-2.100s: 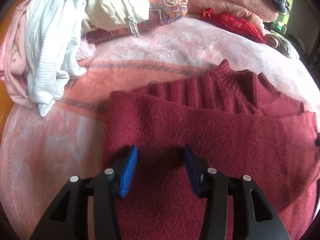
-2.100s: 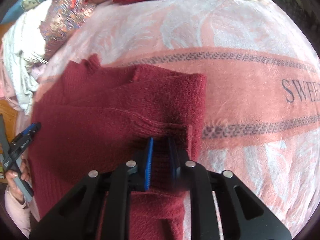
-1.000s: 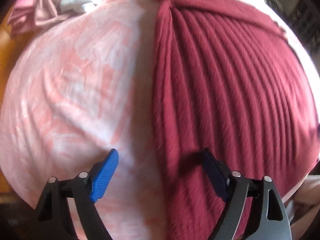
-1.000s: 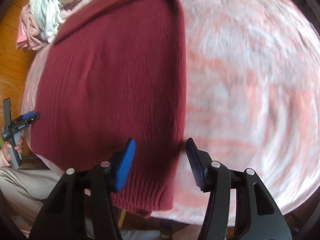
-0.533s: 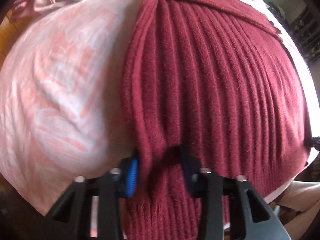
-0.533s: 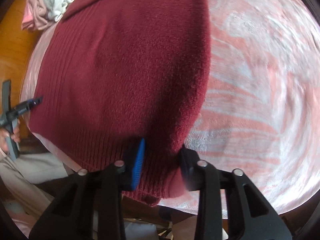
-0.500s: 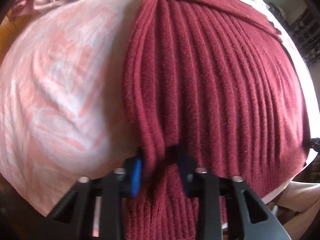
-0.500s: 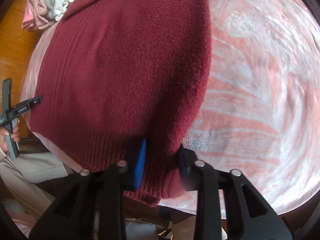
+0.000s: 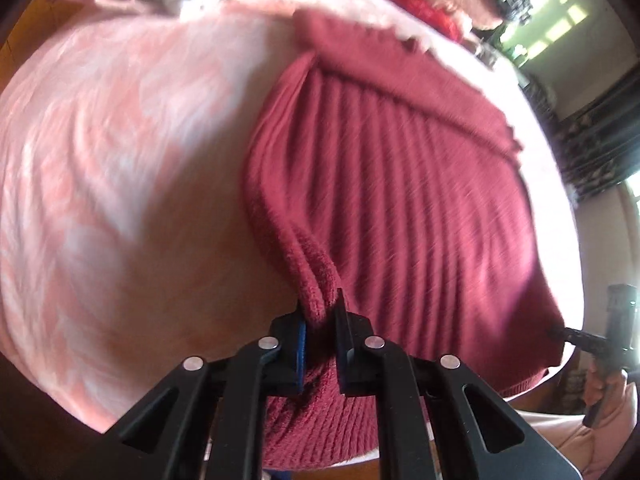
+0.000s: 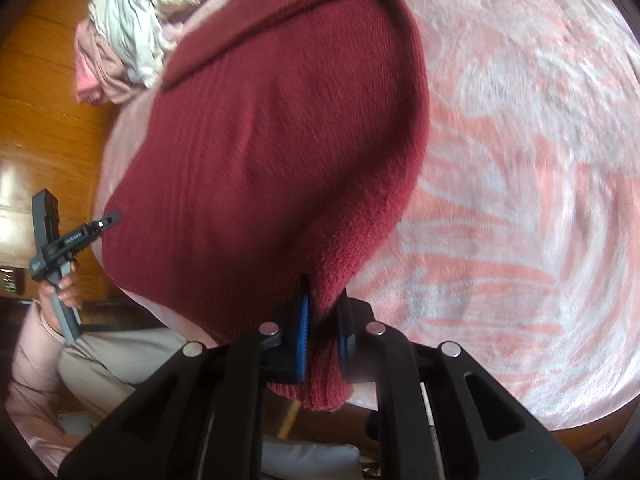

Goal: Fold small clothes

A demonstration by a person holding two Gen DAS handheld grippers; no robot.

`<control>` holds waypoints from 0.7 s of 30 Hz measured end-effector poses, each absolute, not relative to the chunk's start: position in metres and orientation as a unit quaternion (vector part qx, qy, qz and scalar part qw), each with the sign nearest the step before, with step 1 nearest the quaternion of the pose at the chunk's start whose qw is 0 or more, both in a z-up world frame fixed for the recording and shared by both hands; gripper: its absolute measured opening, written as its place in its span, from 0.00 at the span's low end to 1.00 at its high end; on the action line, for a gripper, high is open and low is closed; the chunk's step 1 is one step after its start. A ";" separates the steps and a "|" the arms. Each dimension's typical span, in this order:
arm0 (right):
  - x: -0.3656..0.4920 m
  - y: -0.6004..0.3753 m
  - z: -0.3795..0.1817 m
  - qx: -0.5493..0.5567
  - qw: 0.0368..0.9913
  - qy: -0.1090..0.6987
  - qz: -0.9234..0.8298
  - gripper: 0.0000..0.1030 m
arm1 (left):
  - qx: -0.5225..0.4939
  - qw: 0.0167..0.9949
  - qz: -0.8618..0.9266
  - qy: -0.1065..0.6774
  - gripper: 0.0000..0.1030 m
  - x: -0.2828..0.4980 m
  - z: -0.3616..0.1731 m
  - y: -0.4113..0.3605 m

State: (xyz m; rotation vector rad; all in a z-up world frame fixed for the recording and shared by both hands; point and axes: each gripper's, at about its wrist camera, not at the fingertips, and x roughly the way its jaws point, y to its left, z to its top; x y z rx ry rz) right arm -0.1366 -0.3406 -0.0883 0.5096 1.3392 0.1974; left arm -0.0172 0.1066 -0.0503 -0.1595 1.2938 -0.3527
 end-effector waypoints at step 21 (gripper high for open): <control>-0.003 -0.406 -0.071 0.303 0.775 0.555 -0.021 0.08 | -0.135 0.815 -0.068 0.559 0.11 0.113 -0.053 0.083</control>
